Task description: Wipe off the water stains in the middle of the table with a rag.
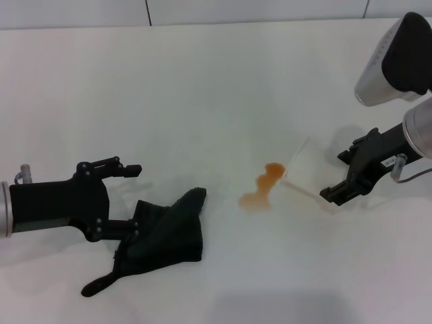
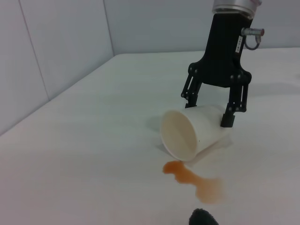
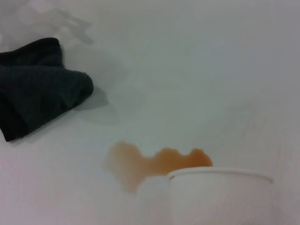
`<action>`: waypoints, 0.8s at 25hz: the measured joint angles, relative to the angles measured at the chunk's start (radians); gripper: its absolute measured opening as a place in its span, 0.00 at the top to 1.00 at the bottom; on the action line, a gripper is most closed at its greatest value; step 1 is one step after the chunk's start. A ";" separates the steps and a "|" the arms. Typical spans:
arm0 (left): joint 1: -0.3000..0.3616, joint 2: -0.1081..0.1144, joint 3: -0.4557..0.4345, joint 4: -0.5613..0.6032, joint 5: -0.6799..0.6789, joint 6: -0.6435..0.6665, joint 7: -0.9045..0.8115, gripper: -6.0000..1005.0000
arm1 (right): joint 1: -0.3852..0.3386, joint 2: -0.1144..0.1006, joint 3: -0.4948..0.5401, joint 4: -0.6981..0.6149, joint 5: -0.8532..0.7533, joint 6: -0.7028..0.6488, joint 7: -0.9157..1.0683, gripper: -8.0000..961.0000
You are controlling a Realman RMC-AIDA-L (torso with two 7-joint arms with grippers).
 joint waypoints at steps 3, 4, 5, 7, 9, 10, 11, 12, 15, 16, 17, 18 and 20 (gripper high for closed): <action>0.000 0.000 -0.001 0.000 0.000 0.000 0.000 0.16 | 0.003 0.000 -0.001 0.000 0.000 -0.001 0.000 0.15; 0.000 0.000 -0.001 0.000 0.000 0.000 0.000 0.16 | 0.005 0.000 -0.001 0.001 0.000 -0.001 0.000 0.15; 0.000 0.000 -0.001 0.000 0.000 0.000 0.000 0.16 | 0.006 0.000 -0.001 0.002 0.000 0.000 0.000 0.15; 0.000 0.000 -0.002 0.000 0.000 0.000 0.000 0.16 | 0.010 0.000 -0.001 0.007 0.000 0.000 0.001 0.16; 0.000 0.000 -0.002 0.000 0.000 0.000 0.001 0.16 | 0.013 0.000 -0.001 0.012 0.000 0.000 0.001 0.16; 0.000 0.000 -0.002 0.000 0.000 0.000 0.001 0.16 | 0.014 0.000 -0.001 0.014 0.000 -0.001 0.002 0.16; 0.000 0.000 -0.002 0.000 0.000 0.000 0.001 0.16 | 0.014 0.000 -0.001 0.014 0.000 0.000 0.002 0.16; 0.000 0.000 -0.002 0.000 0.000 0.000 0.001 0.16 | 0.014 0.000 -0.001 0.014 0.000 0.000 0.002 0.16; 0.000 0.000 -0.002 0.000 0.000 0.000 0.001 0.16 | 0.014 0.000 -0.001 0.015 0.000 0.002 0.005 0.16; 0.000 0.000 -0.002 0.000 0.000 0.000 0.001 0.16 | 0.014 0.000 0.000 0.016 0.000 0.002 0.007 0.16; 0.000 0.000 -0.002 0.000 0.000 -0.001 0.001 0.16 | 0.015 0.000 0.000 0.018 0.000 0.003 0.009 0.16; 0.000 0.000 -0.002 0.000 0.000 -0.001 0.001 0.16 | 0.018 0.000 0.000 0.025 0.000 0.003 0.011 0.16; 0.000 0.000 -0.002 0.000 0.000 -0.001 0.002 0.16 | 0.022 0.000 0.000 0.031 0.000 0.003 0.011 0.16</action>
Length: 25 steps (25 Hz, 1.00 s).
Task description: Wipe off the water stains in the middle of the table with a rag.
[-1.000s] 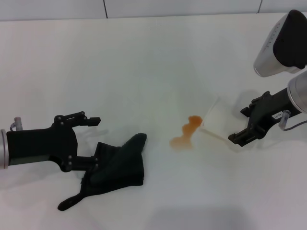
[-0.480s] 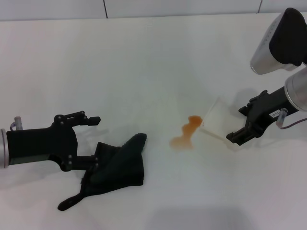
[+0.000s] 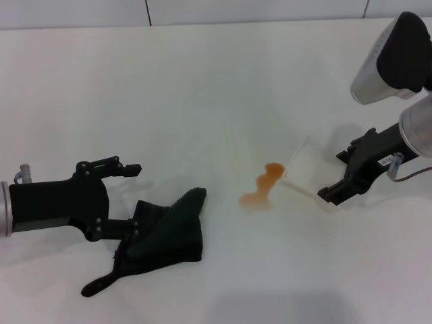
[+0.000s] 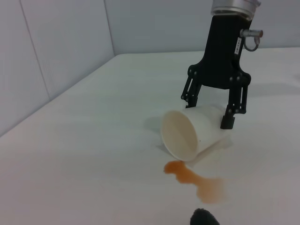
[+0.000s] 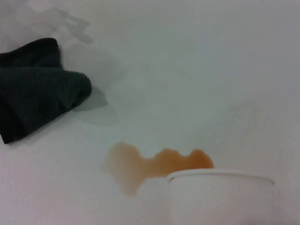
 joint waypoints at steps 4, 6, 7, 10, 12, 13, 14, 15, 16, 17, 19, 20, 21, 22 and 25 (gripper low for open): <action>0.000 0.000 0.000 0.000 0.000 0.000 0.000 0.16 | 0.006 0.000 0.000 0.010 0.000 0.000 0.001 0.16; 0.000 0.000 0.000 0.000 -0.001 0.000 0.000 0.16 | 0.006 0.000 0.000 0.011 0.000 0.000 0.002 0.16; 0.000 0.000 0.000 0.000 -0.001 0.000 0.000 0.16 | 0.006 0.000 0.000 0.011 0.000 0.000 0.002 0.16; 0.000 0.000 0.000 0.000 -0.001 0.000 0.000 0.16 | 0.007 0.000 0.000 0.011 0.000 -0.001 0.006 0.16; 0.000 0.000 0.000 0.000 -0.002 0.000 0.000 0.16 | 0.007 0.000 -0.001 0.011 0.000 -0.003 0.010 0.16; 0.000 0.000 0.000 0.000 -0.002 0.000 0.000 0.16 | 0.007 0.000 -0.001 0.011 0.000 -0.004 0.011 0.16; 0.000 0.000 0.000 0.000 -0.002 0.000 0.000 0.16 | 0.007 0.000 -0.002 0.011 0.000 -0.005 0.012 0.16; 0.000 0.000 0.000 0.000 -0.002 0.000 0.000 0.16 | 0.007 0.000 -0.002 0.011 0.000 -0.006 0.012 0.16; 0.000 0.000 0.000 0.000 -0.002 0.000 0.000 0.16 | 0.007 0.000 -0.002 0.011 0.000 -0.007 0.012 0.16; 0.000 0.000 0.000 0.000 -0.002 0.000 0.000 0.16 | 0.007 0.000 -0.001 0.011 0.000 -0.007 0.012 0.17; 0.000 0.000 0.000 0.000 -0.002 -0.001 0.000 0.16 | 0.007 0.000 -0.001 0.010 0.000 -0.008 0.013 0.18; 0.000 0.000 0.000 0.000 -0.002 -0.001 0.000 0.16 | 0.007 0.000 -0.001 0.010 0.000 -0.008 0.013 0.18; 0.000 0.000 0.000 0.000 -0.001 -0.001 0.000 0.16 | 0.007 0.000 0.000 0.008 0.000 -0.009 0.013 0.20; 0.000 0.000 0.000 0.000 -0.001 -0.001 0.000 0.16 | 0.006 0.000 0.002 0.005 -0.002 -0.009 0.013 0.21; 0.000 0.000 0.000 0.000 -0.001 -0.002 0.000 0.16 | -0.004 0.000 0.007 -0.028 -0.001 -0.009 0.013 0.26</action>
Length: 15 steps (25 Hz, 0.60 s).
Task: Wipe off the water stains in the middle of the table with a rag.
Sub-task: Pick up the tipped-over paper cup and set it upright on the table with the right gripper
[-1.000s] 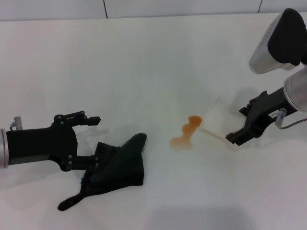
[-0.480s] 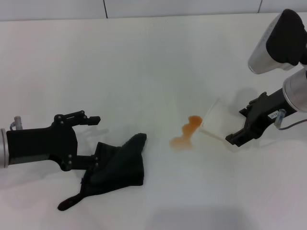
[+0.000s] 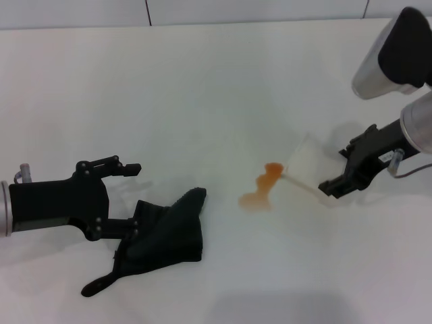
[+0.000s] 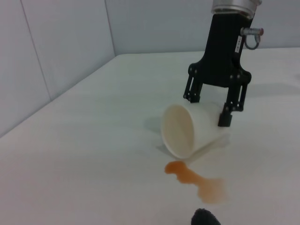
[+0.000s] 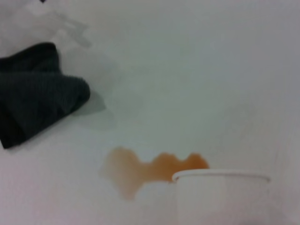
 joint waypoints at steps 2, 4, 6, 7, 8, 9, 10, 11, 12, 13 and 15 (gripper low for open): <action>0.000 0.000 0.000 0.000 0.000 0.000 0.000 0.16 | -0.012 -0.001 0.006 -0.039 0.003 0.000 0.000 0.28; 0.000 0.000 0.000 0.000 0.000 0.000 0.000 0.16 | -0.030 -0.001 0.021 -0.082 0.005 -0.001 0.001 0.29; 0.000 0.000 0.000 0.000 -0.001 -0.001 0.000 0.17 | -0.052 -0.001 0.045 -0.119 0.010 -0.001 -0.001 0.31; 0.000 0.000 0.000 0.000 -0.001 -0.001 0.000 0.17 | -0.062 -0.001 0.056 -0.130 0.012 0.001 -0.003 0.31; 0.000 0.000 0.000 0.000 -0.002 -0.002 0.001 0.17 | -0.071 -0.001 0.066 -0.138 0.016 0.005 -0.005 0.31; 0.000 0.001 0.000 0.000 -0.003 -0.002 0.003 0.17 | -0.082 -0.001 0.072 -0.142 0.020 0.014 -0.008 0.31; 0.000 0.001 0.000 0.000 -0.003 -0.002 0.005 0.17 | -0.092 -0.001 0.076 -0.143 0.024 0.024 -0.011 0.32; 0.000 0.001 0.000 0.000 -0.004 -0.002 0.008 0.17 | -0.100 0.000 0.077 -0.143 0.027 0.036 -0.014 0.32; 0.000 0.000 0.000 0.000 -0.004 -0.002 0.010 0.17 | -0.113 0.000 0.078 -0.138 0.034 0.057 -0.021 0.32; 0.000 0.000 0.000 0.000 -0.004 -0.002 0.013 0.17 | -0.126 0.000 0.078 -0.132 0.044 0.079 -0.031 0.32; -0.002 0.000 0.000 0.000 -0.004 -0.002 0.014 0.17 | -0.149 -0.001 0.078 -0.113 0.083 0.120 -0.064 0.32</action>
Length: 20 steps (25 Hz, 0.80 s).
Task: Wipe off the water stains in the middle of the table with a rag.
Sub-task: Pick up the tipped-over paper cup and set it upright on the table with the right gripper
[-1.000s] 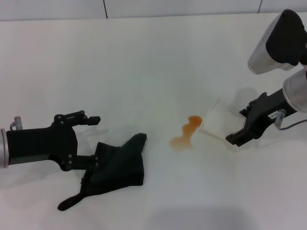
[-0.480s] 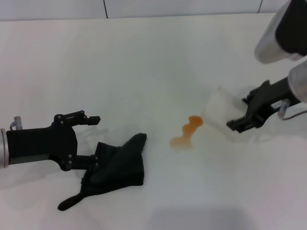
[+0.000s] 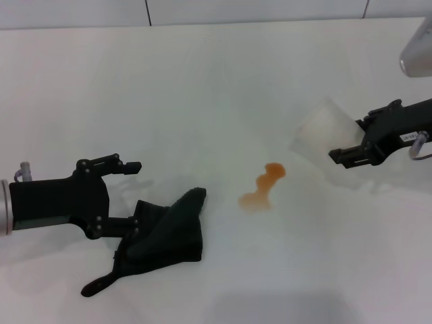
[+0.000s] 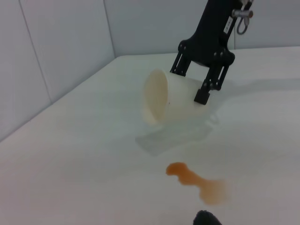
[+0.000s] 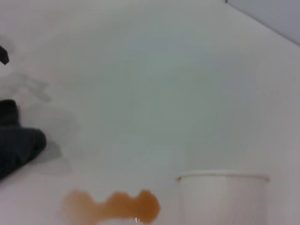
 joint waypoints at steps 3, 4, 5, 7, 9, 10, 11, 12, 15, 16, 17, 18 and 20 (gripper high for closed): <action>-0.001 0.000 0.000 0.000 0.000 0.000 0.000 0.17 | -0.039 -0.002 0.001 0.040 0.101 0.075 -0.089 0.32; -0.001 0.000 0.000 0.000 -0.001 0.000 0.000 0.17 | -0.052 -0.002 0.002 0.056 0.137 0.099 -0.122 0.32; -0.001 0.000 0.000 0.000 -0.001 0.000 0.000 0.17 | -0.064 -0.003 0.002 0.071 0.170 0.119 -0.153 0.32; -0.001 0.000 0.000 0.000 -0.001 0.000 0.000 0.17 | -0.085 -0.003 0.002 0.111 0.261 0.157 -0.235 0.32; -0.001 0.001 0.000 0.000 -0.001 0.001 0.001 0.17 | -0.099 -0.004 0.002 0.154 0.344 0.185 -0.320 0.32; -0.001 0.002 0.000 0.000 0.000 0.001 0.001 0.17 | -0.101 -0.004 0.002 0.183 0.386 0.198 -0.358 0.32; -0.001 0.002 0.000 0.000 0.001 0.001 0.001 0.17 | -0.103 -0.004 0.002 0.217 0.430 0.214 -0.405 0.32; -0.001 0.002 0.000 0.000 0.001 0.001 0.001 0.17 | -0.103 -0.004 0.002 0.241 0.459 0.225 -0.436 0.32; -0.001 0.002 0.000 0.000 0.003 0.001 0.001 0.17 | -0.103 -0.004 0.002 0.333 0.569 0.265 -0.564 0.32; -0.001 0.002 0.000 0.000 0.004 0.002 0.001 0.17 | -0.103 -0.004 0.002 0.353 0.597 0.273 -0.595 0.32; -0.001 0.002 0.000 0.000 0.004 0.002 0.001 0.17 | -0.102 -0.004 0.002 0.382 0.637 0.280 -0.645 0.32; -0.001 0.002 0.000 0.000 0.004 0.002 0.001 0.17 | -0.102 -0.004 0.006 0.403 0.666 0.283 -0.684 0.32; -0.001 0.002 0.000 0.000 0.004 0.002 0.001 0.17 | -0.101 -0.004 0.017 0.451 0.734 0.287 -0.775 0.32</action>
